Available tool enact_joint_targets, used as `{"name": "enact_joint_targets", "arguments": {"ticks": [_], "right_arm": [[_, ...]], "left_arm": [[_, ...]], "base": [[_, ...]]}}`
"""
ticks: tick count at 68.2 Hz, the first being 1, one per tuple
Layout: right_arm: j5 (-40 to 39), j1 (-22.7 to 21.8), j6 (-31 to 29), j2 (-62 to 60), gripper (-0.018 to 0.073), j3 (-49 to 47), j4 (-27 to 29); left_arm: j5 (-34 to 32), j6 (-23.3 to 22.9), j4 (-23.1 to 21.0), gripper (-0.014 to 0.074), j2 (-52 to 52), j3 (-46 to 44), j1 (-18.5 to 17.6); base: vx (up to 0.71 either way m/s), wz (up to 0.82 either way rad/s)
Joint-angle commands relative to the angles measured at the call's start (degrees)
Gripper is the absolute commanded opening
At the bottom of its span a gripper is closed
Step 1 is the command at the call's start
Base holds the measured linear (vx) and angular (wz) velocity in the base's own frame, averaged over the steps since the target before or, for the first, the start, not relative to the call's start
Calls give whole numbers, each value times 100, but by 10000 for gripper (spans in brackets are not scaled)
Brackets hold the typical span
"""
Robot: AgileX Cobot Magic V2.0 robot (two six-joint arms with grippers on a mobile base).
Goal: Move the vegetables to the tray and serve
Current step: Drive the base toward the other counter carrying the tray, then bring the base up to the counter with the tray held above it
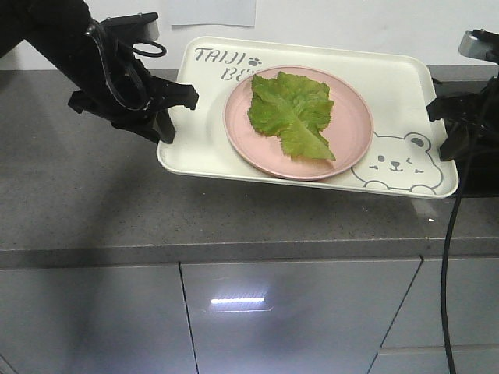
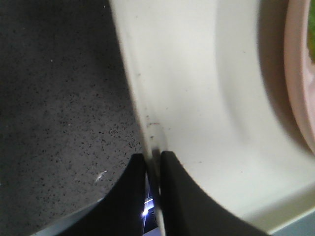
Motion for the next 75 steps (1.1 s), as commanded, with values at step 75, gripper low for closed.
{"name": "enact_joint_targets", "arguments": {"ticks": [75], "right_arm": [[229,153,-94,-295,-6,-170,934]], "left_arm": [[-328,135,-946,-6,-302,-166,-196]], "base": [[6,1]]}}
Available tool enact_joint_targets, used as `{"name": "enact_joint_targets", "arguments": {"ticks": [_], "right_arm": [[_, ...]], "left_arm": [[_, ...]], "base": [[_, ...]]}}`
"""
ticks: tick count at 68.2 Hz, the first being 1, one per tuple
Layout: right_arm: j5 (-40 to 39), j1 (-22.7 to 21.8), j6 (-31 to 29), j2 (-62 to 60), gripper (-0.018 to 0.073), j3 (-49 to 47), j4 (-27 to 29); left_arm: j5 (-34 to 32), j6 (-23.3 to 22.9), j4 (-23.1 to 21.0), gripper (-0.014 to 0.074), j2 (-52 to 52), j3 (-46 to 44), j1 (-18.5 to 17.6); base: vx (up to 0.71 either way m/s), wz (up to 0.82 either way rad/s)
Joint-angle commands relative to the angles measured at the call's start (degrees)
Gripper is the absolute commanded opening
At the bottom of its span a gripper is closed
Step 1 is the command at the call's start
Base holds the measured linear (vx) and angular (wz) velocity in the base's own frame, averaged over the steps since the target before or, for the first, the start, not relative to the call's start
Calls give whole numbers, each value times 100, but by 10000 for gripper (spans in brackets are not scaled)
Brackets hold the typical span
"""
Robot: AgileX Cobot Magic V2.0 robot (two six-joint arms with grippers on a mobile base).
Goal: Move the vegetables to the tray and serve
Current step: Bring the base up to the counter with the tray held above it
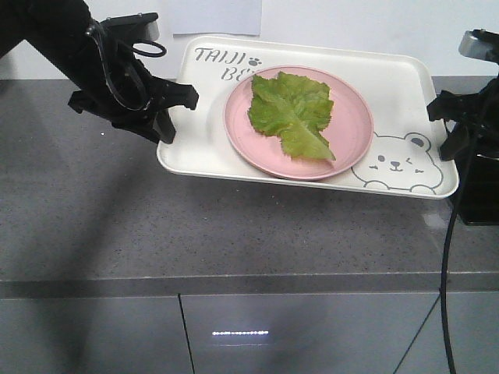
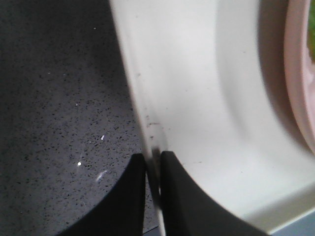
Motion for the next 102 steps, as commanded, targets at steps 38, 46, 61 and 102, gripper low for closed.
{"name": "enact_joint_targets", "arguments": {"ticks": [38,46,61,102], "right_arm": [[229,153,-94,-295,-6,-170,934],[229,153,-94,-295,-6,-170,934],[229,153,-94,-295,-6,-170,934],[229,153,-94,-295,-6,-170,934]], "left_arm": [[-328,135,-946,-6,-302,-166,-196],[-328,135,-946,-6,-302,-166,-196],[-328,135,-946,-6,-302,-166,-196],[-328,135,-946,-6,-302,-166,-196]], "base": [[6,5],[8,4],[8,5],[7,0]]}}
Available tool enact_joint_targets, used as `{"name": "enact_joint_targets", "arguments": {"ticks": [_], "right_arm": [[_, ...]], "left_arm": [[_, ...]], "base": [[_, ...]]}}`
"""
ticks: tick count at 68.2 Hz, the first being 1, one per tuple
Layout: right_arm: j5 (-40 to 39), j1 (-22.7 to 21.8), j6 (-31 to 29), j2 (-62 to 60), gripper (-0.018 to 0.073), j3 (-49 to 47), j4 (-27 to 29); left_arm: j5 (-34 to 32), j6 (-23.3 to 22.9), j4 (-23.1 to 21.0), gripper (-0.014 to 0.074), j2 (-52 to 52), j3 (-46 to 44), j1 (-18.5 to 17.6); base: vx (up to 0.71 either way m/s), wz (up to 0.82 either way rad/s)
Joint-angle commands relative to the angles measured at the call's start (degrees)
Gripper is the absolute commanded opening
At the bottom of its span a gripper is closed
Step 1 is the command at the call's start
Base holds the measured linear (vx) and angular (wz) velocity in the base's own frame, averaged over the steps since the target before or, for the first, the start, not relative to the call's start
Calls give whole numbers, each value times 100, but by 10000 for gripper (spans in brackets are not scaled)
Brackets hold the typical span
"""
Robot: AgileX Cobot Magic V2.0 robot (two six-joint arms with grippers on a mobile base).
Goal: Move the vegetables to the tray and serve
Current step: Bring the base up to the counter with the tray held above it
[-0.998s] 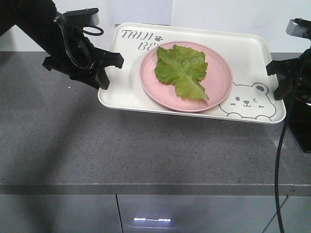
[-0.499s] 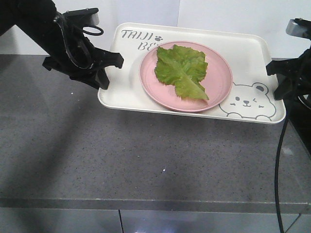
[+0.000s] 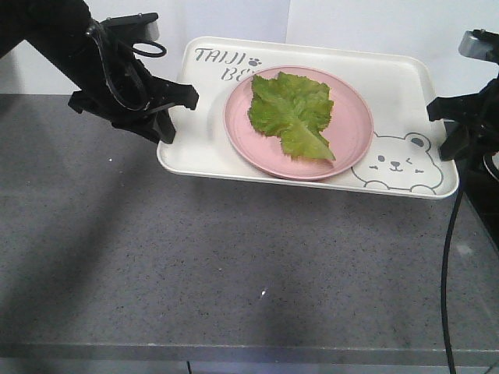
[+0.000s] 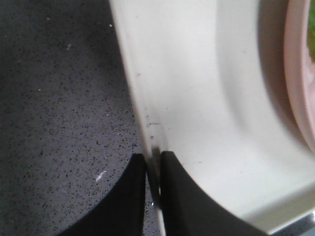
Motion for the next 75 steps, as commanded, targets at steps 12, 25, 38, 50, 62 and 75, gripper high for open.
{"name": "enact_joint_targets", "arguments": {"ticks": [12,25,38,50,62,75], "right_arm": [[229,153,-94,-295,-6,-170,934],[229,153,-94,-295,-6,-170,934],[229,153,-94,-295,-6,-170,934],[229,153,-94,-295,-6,-170,934],[229,153,-94,-295,-6,-170,934],[229,153,-94,-295,-6,-170,934]], "left_arm": [[-328,135,-946,-6,-302,-166,-196],[-328,135,-946,-6,-302,-166,-196],[-328,135,-946,-6,-302,-166,-196],[-328,135,-946,-6,-302,-166,-196],[-328,135,-946,-6,-302,-166,-196],[-328,135,-946,-6,-302,-166,-196]], "base": [[6,-1],[5,0],[4,1],[4,2],[3,3],[3,2]]}}
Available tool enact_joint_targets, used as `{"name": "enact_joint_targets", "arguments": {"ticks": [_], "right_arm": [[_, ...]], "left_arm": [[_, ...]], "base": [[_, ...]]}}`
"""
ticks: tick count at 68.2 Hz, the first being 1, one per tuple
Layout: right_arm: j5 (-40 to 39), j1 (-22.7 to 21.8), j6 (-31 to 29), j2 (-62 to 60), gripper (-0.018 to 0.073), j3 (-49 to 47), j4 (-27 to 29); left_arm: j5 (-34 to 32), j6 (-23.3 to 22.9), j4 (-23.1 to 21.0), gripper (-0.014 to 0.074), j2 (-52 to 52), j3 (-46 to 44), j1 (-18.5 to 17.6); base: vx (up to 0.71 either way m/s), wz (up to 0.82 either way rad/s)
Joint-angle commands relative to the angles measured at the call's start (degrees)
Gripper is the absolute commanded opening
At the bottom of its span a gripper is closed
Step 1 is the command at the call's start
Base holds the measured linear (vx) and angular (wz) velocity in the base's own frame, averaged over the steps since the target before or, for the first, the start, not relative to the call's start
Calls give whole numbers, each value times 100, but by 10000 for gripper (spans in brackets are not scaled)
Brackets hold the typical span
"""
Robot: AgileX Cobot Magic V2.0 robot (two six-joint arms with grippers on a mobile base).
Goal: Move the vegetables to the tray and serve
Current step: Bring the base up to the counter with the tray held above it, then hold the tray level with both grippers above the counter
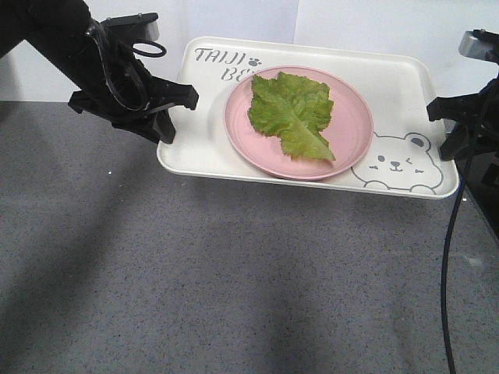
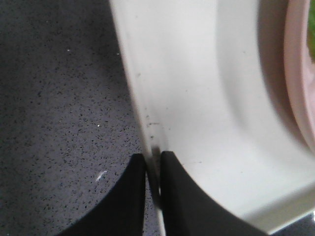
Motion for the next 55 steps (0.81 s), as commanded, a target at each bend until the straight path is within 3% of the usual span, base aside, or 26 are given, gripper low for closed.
{"name": "enact_joint_targets", "arguments": {"ticks": [1,55], "right_arm": [[229,153,-94,-295,-6,-170,934],[229,153,-94,-295,-6,-170,934]], "left_arm": [[-328,135,-946,-6,-302,-166,-196],[-328,135,-946,-6,-302,-166,-196]], "base": [[3,2],[2,3]]}}
